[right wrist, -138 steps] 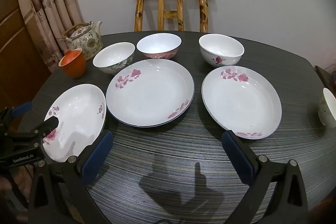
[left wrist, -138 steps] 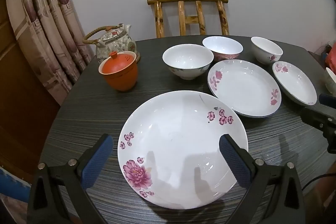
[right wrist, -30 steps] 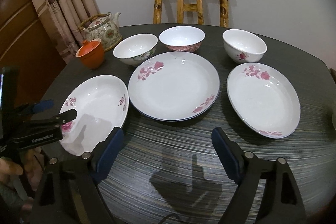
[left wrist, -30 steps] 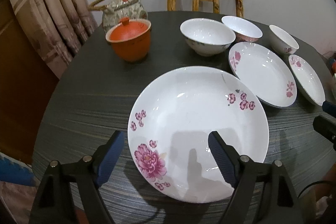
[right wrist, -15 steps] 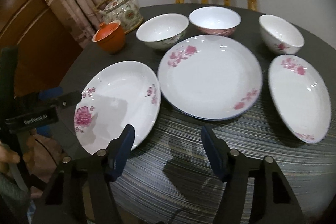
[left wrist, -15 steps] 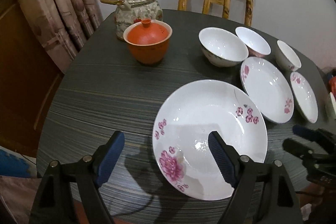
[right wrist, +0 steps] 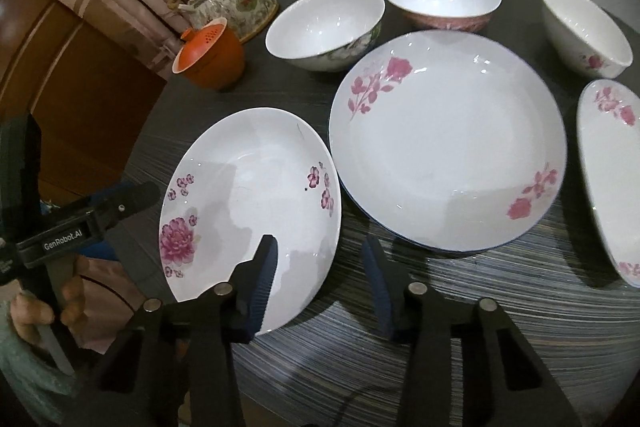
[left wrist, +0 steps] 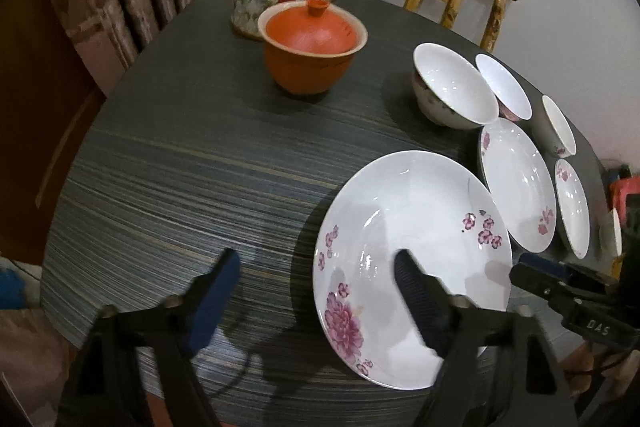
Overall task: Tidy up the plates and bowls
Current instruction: 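Close the left gripper on the rim of the white peony-print plate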
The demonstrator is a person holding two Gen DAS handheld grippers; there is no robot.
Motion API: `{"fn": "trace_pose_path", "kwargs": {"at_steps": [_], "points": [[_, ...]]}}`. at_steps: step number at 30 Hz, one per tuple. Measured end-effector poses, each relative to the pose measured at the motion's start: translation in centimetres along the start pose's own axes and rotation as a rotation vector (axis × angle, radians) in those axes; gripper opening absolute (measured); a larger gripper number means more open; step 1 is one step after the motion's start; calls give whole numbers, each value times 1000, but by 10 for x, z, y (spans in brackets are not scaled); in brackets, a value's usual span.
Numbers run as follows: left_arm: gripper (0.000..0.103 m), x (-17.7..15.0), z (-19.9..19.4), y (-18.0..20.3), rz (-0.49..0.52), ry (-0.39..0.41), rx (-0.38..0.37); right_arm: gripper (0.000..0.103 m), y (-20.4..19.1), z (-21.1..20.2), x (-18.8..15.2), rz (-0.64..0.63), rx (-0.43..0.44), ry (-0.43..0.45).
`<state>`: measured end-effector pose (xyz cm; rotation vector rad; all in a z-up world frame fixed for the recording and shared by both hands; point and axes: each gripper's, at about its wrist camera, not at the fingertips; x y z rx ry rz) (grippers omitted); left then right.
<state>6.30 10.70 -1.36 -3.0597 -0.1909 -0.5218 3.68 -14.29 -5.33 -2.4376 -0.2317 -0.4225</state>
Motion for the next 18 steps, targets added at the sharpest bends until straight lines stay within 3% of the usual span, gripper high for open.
{"fn": "trace_pose_path", "kwargs": {"at_steps": [8,10,11,18], "points": [[58,3,16,-3,-2,-51,-31,25,7,18,3,31,4,-53],[53,3,19,-2,7,-56,-30,18,8,22,4,34,6,-63],[46,3,21,-2,9,-62,-27,18,8,23,5,34,5,-65],[30,3,32,4,48,-76,-3,12,7,29,7,5,-29,-72]]}}
Point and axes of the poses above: each gripper's, at about its wrist camera, not at the fingertips, and z roughly the way its jaws point, y to its right, x to its top, and after that the axes turned 12 degrees about x, right-handed
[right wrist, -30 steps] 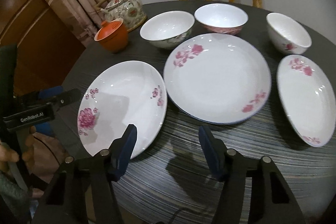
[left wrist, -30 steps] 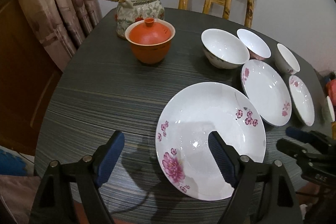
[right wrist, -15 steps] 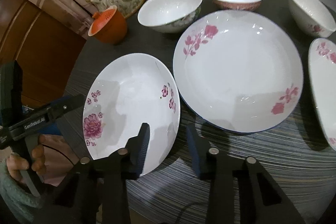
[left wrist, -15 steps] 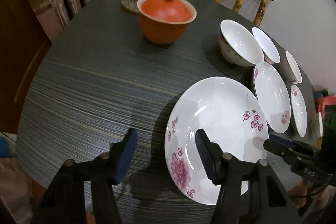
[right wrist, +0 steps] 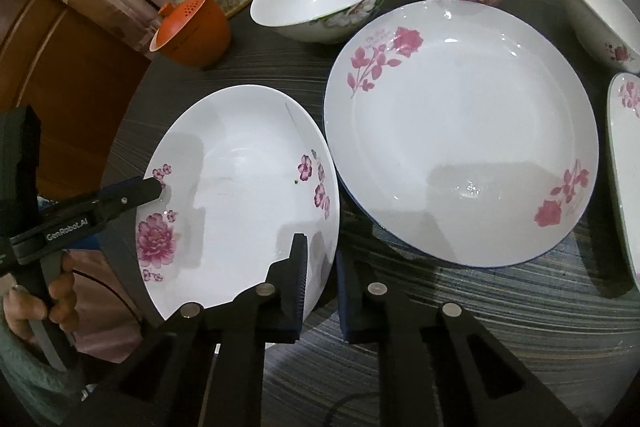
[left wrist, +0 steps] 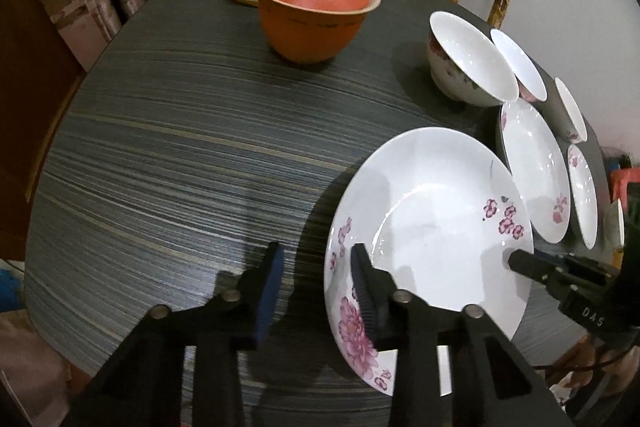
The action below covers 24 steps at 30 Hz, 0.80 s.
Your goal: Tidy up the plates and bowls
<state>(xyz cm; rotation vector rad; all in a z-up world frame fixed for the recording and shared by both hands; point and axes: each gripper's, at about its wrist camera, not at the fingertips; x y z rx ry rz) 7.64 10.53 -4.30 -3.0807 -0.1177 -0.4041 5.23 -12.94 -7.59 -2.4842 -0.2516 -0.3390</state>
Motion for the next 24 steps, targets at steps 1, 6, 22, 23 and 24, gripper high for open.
{"fn": "trace_pose_path", "kwargs": {"at_steps": [1,6,22,23,24], "points": [[28,0,2,2,6,-3,4,11,0,0,0,-4,-4,0],[14,-1,6,11,31,0,1,9,0,4,3,-12,-14,6],[14,4,-7,-3,17,64,30,10,-16,5,-1,-43,-7,23],[14,4,-8,-5,16,67,32,10,-18,6,0,-45,-5,26],[14,6,-8,-8,14,68,36,10,-21,6,1,-50,-7,26]]}}
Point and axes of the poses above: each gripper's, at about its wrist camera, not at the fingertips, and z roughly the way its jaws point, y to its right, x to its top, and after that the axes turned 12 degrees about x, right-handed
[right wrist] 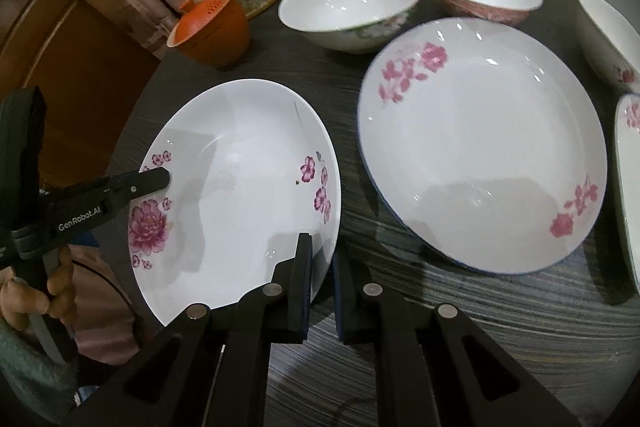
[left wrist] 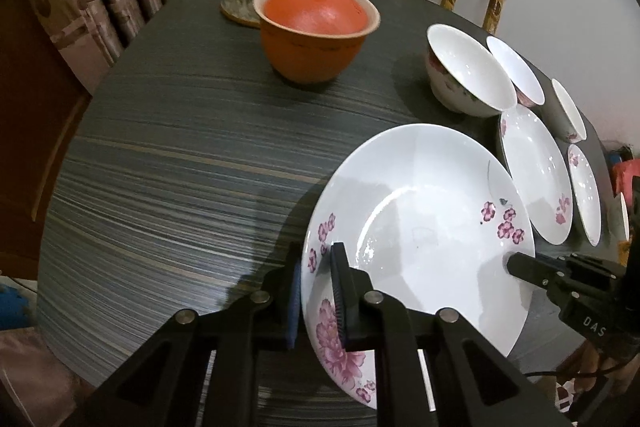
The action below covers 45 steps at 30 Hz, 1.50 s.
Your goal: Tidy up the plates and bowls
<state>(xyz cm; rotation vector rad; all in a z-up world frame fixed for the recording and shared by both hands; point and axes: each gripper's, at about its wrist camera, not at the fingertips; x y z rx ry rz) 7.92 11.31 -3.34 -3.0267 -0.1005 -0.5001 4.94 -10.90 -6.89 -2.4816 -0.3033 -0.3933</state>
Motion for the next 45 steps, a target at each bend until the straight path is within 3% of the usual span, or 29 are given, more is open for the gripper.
{"fn": "trace_pose_path", "kwargs": {"at_steps": [15,45], "points": [[15,12,6,-26,-25,11,48,10,-23,19,17,-6,13,-18],[18,14,16,-37,-35,14,67,13,-31,27,5,1,21,-28]]}}
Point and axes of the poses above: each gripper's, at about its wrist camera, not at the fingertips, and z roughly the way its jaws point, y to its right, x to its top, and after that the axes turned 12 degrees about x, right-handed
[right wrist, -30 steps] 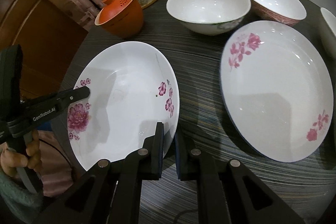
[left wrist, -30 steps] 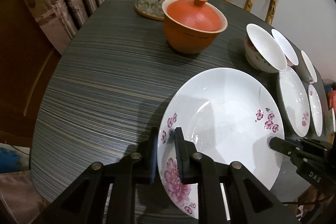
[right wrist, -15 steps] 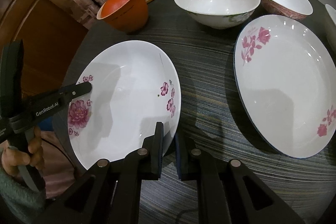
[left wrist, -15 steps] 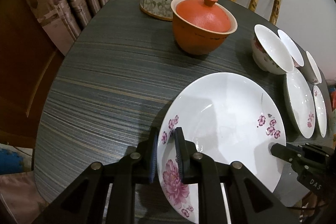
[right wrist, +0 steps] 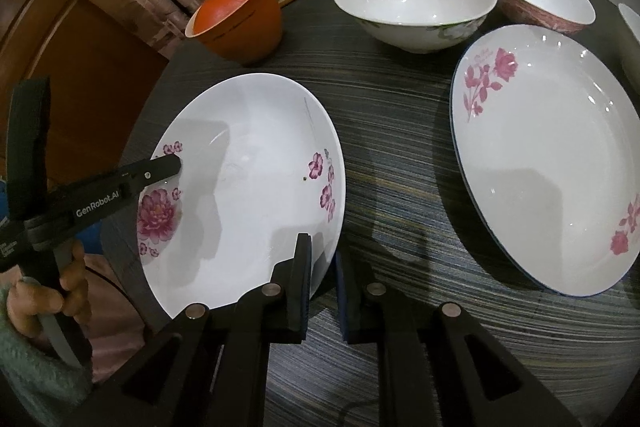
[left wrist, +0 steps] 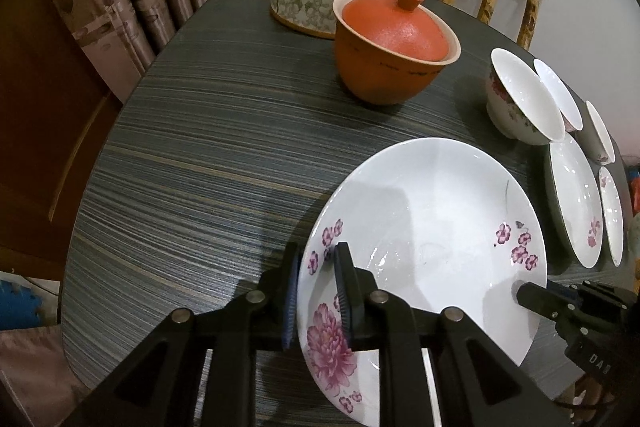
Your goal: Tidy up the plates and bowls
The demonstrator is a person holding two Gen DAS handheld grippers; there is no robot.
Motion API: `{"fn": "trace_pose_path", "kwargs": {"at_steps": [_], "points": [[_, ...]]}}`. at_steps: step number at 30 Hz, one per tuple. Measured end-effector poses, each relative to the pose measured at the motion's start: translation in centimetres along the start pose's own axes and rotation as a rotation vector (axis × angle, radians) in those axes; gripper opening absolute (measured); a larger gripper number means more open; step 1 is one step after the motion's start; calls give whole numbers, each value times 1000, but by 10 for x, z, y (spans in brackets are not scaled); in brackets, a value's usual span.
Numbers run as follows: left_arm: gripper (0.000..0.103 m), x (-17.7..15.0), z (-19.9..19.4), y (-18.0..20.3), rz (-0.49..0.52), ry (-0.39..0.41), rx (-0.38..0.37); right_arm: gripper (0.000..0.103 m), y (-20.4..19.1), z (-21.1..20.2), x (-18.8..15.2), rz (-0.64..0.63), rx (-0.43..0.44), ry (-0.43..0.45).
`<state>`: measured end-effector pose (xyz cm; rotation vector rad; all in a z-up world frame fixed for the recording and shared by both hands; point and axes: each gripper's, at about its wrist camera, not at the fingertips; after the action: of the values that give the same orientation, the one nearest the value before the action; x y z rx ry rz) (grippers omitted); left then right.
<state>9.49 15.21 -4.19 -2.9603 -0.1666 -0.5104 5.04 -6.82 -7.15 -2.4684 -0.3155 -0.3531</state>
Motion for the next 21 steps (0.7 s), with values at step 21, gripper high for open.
{"fn": "trace_pose_path", "kwargs": {"at_steps": [21], "points": [[25,2,-19,-5,-11,56,98,27,2,-15,-8,-28,-3,5]]}}
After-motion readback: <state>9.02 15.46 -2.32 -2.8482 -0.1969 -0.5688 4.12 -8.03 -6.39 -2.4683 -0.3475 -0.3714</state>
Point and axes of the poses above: each gripper's, at about its wrist camera, not at the fingertips, and z roughly the way its jaws point, y to its right, x to its top, and after that the axes turned 12 degrees about x, right-handed
